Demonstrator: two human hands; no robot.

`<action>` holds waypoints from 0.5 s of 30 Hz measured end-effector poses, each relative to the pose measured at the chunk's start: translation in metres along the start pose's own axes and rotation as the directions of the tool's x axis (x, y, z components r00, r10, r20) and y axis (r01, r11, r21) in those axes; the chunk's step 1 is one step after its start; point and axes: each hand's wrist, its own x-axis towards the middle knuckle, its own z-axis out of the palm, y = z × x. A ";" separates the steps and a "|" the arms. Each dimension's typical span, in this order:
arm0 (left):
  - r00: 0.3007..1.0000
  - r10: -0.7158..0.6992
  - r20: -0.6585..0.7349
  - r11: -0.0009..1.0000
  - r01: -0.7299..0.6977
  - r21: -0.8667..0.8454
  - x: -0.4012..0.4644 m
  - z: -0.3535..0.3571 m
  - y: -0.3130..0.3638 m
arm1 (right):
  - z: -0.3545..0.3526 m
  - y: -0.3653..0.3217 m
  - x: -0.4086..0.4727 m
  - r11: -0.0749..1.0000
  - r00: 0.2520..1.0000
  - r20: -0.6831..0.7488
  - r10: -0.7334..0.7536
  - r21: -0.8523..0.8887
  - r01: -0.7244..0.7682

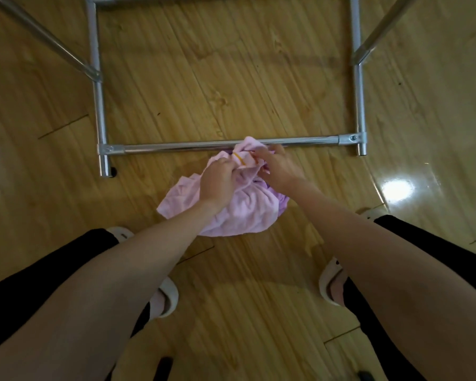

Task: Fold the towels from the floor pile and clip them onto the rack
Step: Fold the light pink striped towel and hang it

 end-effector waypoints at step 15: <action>0.947 -0.268 -0.176 0.883 0.169 -0.439 -0.110 -0.124 0.065 | -0.060 -0.055 -0.132 0.981 0.970 -0.189 -0.151 0.094 0.171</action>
